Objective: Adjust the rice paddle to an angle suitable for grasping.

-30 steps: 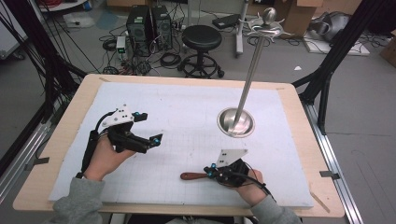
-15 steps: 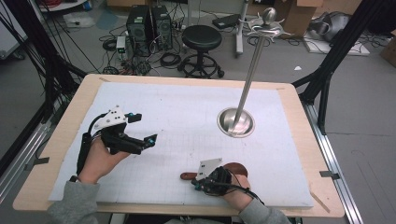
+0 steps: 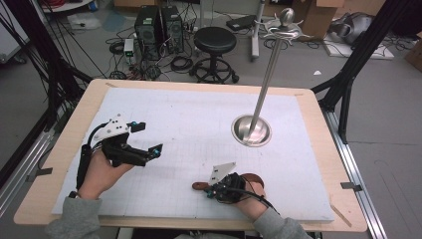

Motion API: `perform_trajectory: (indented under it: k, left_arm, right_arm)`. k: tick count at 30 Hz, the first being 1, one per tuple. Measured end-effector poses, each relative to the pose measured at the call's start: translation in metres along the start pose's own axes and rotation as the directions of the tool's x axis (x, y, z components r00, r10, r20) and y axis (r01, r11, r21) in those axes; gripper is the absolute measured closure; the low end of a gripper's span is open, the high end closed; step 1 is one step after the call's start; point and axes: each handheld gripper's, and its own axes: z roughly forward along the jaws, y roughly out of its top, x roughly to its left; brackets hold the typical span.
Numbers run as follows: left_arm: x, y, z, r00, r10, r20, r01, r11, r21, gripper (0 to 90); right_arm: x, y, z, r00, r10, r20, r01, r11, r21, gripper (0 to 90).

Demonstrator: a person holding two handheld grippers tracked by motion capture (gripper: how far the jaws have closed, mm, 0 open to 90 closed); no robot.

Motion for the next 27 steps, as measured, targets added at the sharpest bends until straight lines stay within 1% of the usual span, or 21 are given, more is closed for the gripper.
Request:
perform_trajectory:
  k: [1, 2, 4, 6, 8, 9, 10, 11, 12, 16, 17, 18, 19, 20, 21, 23, 27]
  left_arm:
    - [0.000, 0.000, -0.001, 1.0000, -0.001, -0.002, 0.001, 1.0000, -0.001, 2.3]
    - [0.000, 0.000, -0.001, 1.0000, -0.001, -0.004, 0.001, 1.0000, -0.001, 2.3]
    - [0.000, -0.001, -0.001, 1.0000, 0.000, -0.003, 0.000, 1.0000, 0.003, 2.3]
    - [-0.001, -0.002, -0.002, 1.0000, -0.001, -0.005, 0.001, 1.0000, 0.006, 2.3]
    - [-0.001, -0.002, -0.002, 1.0000, -0.001, -0.008, 0.001, 1.0000, 0.003, 2.3]
    - [0.000, -0.002, -0.003, 1.0000, -0.001, -0.008, 0.001, 1.0000, 0.004, 2.3]
    - [-0.001, -0.002, -0.003, 0.9999, -0.003, -0.010, 0.003, 1.0000, 0.004, 2.3]
    - [-0.001, -0.002, -0.004, 1.0000, -0.001, -0.009, 0.001, 1.0000, 0.006, 2.3]
    - [-0.001, -0.002, -0.003, 0.9999, -0.002, -0.011, 0.002, 1.0000, 0.004, 2.3]
    - [-0.001, -0.003, -0.003, 1.0000, -0.004, -0.008, 0.004, 1.0000, 0.007, 2.3]
    - [-0.001, -0.003, -0.003, 1.0000, -0.004, -0.008, 0.004, 1.0000, 0.009, 2.3]
    - [-0.001, -0.004, -0.002, 1.0000, -0.004, -0.006, 0.004, 0.9999, 0.011, 2.3]
    - [-0.001, -0.004, -0.001, 1.0000, -0.003, -0.008, 0.003, 0.9999, 0.011, 2.3]
    - [-0.001, -0.004, -0.001, 1.0000, -0.004, -0.006, 0.004, 0.9999, 0.013, 2.3]
    - [-0.001, -0.005, -0.001, 1.0000, -0.004, -0.004, 0.004, 0.9999, 0.014, 2.3]
    - [-0.001, -0.004, 0.000, 1.0000, -0.001, -0.001, 0.001, 0.9999, 0.012, 2.3]
    - [-0.001, -0.003, 0.001, 1.0000, -0.003, 0.003, 0.003, 1.0000, 0.006, 2.3]
  right_arm:
    - [-0.001, 0.001, 0.000, 1.0000, 0.007, 0.000, -0.007, 1.000, 0.003, 90.0]
    - [-0.002, 0.001, 0.000, 1.0000, 0.001, -0.001, -0.001, 1.000, 0.004, 90.0]
    - [-0.005, 0.002, 0.001, 0.9999, 0.003, 0.017, -0.003, 1.000, -0.002, 90.0]
    - [-0.008, 0.003, 0.003, 0.9999, 0.009, 0.014, -0.009, 1.000, 0.003, 90.0]
    - [-0.010, 0.005, 0.004, 0.9992, 0.002, 0.040, -0.003, 1.000, 0.005, 90.0]
    - [-0.013, 0.006, 0.004, 0.9995, 0.010, 0.029, -0.010, 1.000, 0.009, 90.0]
    - [-0.014, 0.006, 0.004, 0.9994, 0.017, 0.029, -0.017, 1.000, 0.009, 90.0]
    - [-0.016, 0.007, 0.005, 0.9990, 0.016, 0.042, -0.016, 1.000, 0.008, 90.0]
    - [-0.018, 0.007, 0.005, 0.9988, 0.029, 0.040, -0.029, 1.000, 0.008, 90.0]
    - [-0.022, 0.008, 0.006, 0.9987, 0.046, 0.022, -0.046, 0.999, 0.007, 90.0]
    - [-0.023, 0.008, 0.006, 0.9988, 0.042, 0.024, -0.042, 0.999, 0.009, 90.0]
    - [-0.023, 0.009, 0.006, 0.9985, 0.035, 0.043, -0.035, 0.999, 0.009, 90.0]
    - [-0.025, 0.010, 0.007, 0.9984, 0.038, 0.043, -0.039, 0.999, 0.011, 90.0]
    - [-0.028, 0.010, 0.007, 0.9981, 0.044, 0.044, -0.044, 0.999, 0.009, 90.0]
    - [-0.030, 0.010, 0.008, 0.9975, 0.059, 0.040, -0.059, 0.998, 0.006, 90.0]
    - [-0.034, 0.009, 0.008, 0.9957, 0.090, 0.021, -0.090, 0.996, -0.001, 90.0]
    - [-0.040, 0.009, 0.009, 0.9929, 0.117, 0.020, -0.117, 0.993, -0.008, 90.0]
